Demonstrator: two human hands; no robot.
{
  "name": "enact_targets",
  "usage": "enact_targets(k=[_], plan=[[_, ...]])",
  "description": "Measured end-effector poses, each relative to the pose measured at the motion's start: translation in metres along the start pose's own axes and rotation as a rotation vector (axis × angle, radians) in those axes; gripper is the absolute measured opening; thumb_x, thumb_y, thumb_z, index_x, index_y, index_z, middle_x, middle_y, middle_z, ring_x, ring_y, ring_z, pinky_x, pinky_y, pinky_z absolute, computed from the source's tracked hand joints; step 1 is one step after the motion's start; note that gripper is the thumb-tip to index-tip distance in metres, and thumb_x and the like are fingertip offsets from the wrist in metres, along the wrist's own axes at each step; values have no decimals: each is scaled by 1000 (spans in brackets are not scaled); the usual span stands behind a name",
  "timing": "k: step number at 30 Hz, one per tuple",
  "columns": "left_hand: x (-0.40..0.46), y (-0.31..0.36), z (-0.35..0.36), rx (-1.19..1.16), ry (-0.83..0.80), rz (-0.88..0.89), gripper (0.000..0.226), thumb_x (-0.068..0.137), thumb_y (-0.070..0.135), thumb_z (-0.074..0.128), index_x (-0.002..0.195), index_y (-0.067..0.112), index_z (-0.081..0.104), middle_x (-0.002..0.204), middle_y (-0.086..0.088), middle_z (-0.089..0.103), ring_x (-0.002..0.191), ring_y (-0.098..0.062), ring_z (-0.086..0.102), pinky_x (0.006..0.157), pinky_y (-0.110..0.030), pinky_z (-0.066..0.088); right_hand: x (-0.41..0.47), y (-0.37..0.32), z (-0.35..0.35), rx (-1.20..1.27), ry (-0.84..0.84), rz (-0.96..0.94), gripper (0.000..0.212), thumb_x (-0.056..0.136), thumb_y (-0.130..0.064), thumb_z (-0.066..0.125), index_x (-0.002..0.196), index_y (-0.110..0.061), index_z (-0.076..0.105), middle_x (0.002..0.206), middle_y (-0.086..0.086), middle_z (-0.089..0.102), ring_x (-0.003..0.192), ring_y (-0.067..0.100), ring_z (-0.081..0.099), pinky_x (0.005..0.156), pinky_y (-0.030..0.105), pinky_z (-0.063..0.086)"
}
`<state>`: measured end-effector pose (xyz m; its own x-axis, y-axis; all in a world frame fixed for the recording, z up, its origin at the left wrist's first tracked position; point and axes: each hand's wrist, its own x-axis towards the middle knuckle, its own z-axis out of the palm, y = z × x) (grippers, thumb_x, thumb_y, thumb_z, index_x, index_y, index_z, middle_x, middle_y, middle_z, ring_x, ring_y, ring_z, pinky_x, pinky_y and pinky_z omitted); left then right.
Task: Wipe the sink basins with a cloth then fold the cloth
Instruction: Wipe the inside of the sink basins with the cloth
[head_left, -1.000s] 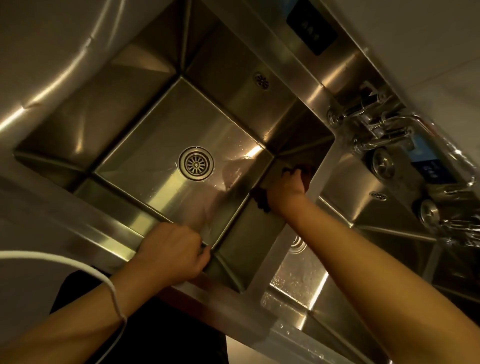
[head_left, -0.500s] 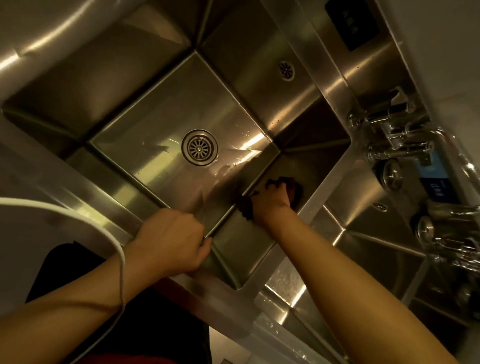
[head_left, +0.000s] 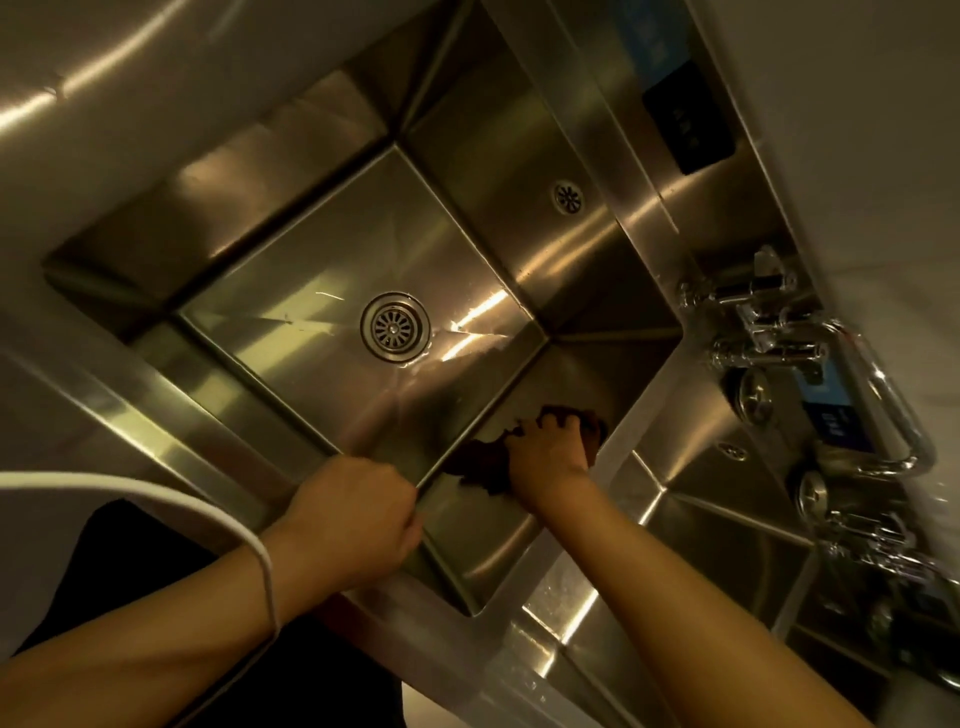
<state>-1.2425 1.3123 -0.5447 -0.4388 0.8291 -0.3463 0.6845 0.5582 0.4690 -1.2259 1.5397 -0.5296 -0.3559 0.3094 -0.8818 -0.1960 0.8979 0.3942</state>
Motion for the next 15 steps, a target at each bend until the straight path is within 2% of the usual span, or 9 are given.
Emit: enact_targets(k=[2,3,4,6,8,9,12,15], plan=[[9,-8,-13,39,35,45,42,82,51,61,60,16,65,56,-2,63,48,-20,62,50,-26,28,9,15,-15,24,9,63,57,98,-49,56,146,-18,51,154,13,42,143,39,35,117,56,25],[16,-15,-23,56,74,62,39,83,49,59,60,18,65,54,0,61,44,-18,59,50,-26,27,13,22,-22,39,37,90,55,99,-46,56,146,-17,51,153,14,43,142,39,36,117,56,27],[24,-22,-33,38,76,73,36,87,48,52,69,20,68,60,2,63,49,-17,57,53,-27,29,18,29,-29,46,82,108,52,100,-40,55,146,-17,50,152,16,44,141,40,38,116,56,30],[45,-42,-51,-37,115,54,33,96,45,41,98,27,67,83,5,62,69,-15,55,65,-32,38,25,39,-47,41,206,115,49,100,-29,53,148,-17,45,151,17,44,138,40,40,112,56,35],[67,-63,-77,2,154,70,33,98,44,40,116,28,62,105,2,63,96,-18,58,88,-40,46,31,46,-68,33,324,89,48,100,-28,51,147,-20,45,150,16,43,136,41,40,110,56,35],[77,-73,-92,57,202,86,35,97,43,41,121,28,61,114,0,63,108,-21,57,97,-44,44,35,48,-79,23,384,72,48,99,-28,53,146,-21,45,149,16,43,136,41,39,109,56,35],[101,-104,-135,171,315,78,45,91,40,43,128,23,60,129,-6,60,127,-29,50,108,-52,37,47,50,-116,-16,572,21,49,96,-22,54,145,-20,44,146,16,43,136,42,38,108,57,36],[117,-133,-165,309,382,29,61,87,35,61,144,16,52,149,-17,48,146,-39,36,118,-63,26,61,47,-155,-123,718,-56,51,93,-20,45,144,-18,44,144,16,43,131,41,41,104,57,37]])
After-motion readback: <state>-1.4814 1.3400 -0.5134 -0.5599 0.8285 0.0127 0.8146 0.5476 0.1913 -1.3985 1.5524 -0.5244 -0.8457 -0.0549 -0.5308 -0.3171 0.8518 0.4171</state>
